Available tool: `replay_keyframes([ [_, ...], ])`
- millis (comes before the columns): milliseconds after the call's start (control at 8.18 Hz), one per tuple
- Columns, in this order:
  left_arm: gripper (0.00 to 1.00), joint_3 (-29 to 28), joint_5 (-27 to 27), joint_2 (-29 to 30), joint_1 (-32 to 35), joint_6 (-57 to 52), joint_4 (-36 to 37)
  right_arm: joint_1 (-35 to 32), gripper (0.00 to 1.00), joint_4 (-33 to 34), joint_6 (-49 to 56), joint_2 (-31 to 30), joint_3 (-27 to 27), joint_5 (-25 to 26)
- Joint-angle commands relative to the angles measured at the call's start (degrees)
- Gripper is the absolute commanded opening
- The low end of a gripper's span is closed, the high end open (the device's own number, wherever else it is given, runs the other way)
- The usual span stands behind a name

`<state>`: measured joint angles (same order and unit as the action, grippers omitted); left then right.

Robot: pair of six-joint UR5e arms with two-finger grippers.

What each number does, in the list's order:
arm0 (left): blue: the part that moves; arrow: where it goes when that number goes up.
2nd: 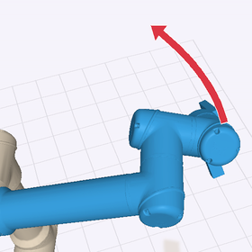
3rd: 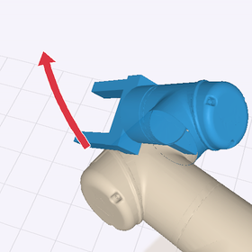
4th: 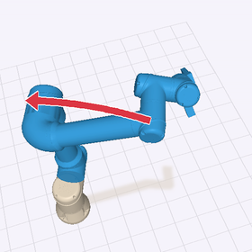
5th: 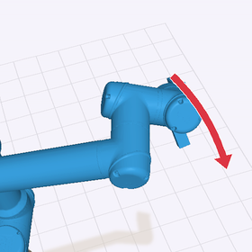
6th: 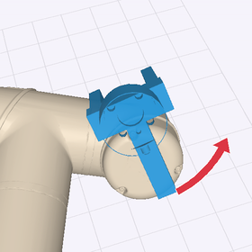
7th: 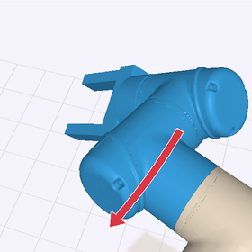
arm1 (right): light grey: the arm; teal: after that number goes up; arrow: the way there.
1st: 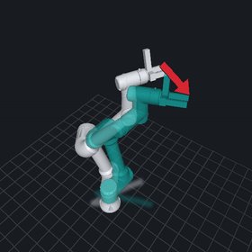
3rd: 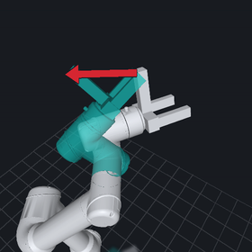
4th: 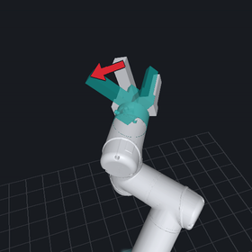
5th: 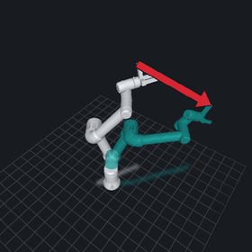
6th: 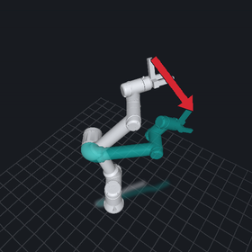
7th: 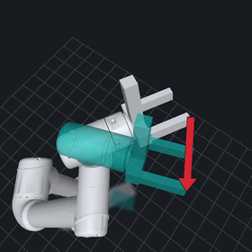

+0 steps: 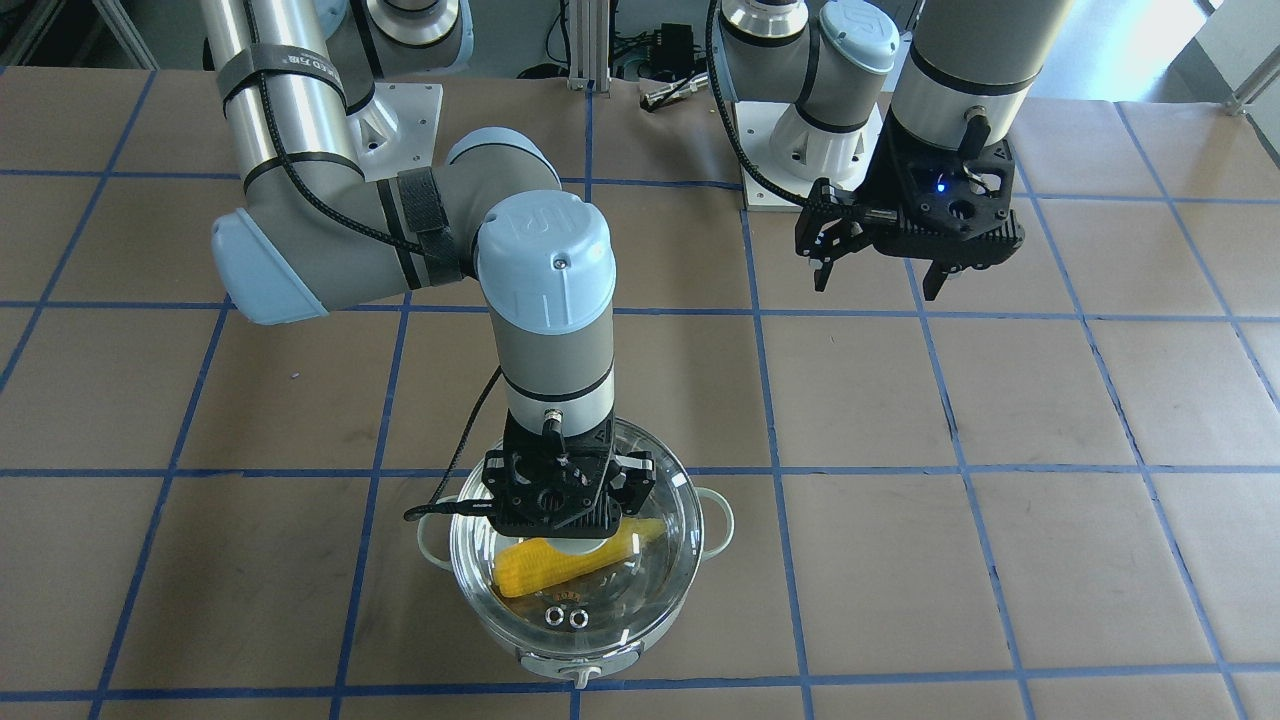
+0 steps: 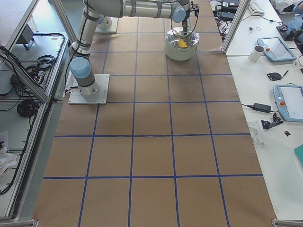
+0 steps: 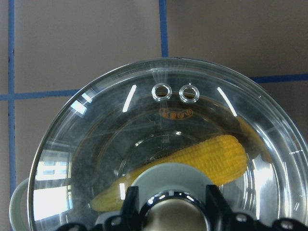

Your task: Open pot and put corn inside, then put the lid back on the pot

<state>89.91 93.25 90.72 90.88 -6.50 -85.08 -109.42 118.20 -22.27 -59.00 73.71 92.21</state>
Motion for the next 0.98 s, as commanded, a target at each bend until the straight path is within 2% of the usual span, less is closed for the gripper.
replay_keyframes([
  [0,1.0,0.0,0.0,0.0,0.0,0.0,0.0,0.0,0.35,-0.1,-0.5,-0.3,0.0,0.2],
  [856,1.0,0.0,0.4,0.1,0.0,0.0,0.0,0.0,0.35,-0.2,-0.1,-0.1,0.2,-0.3],
])
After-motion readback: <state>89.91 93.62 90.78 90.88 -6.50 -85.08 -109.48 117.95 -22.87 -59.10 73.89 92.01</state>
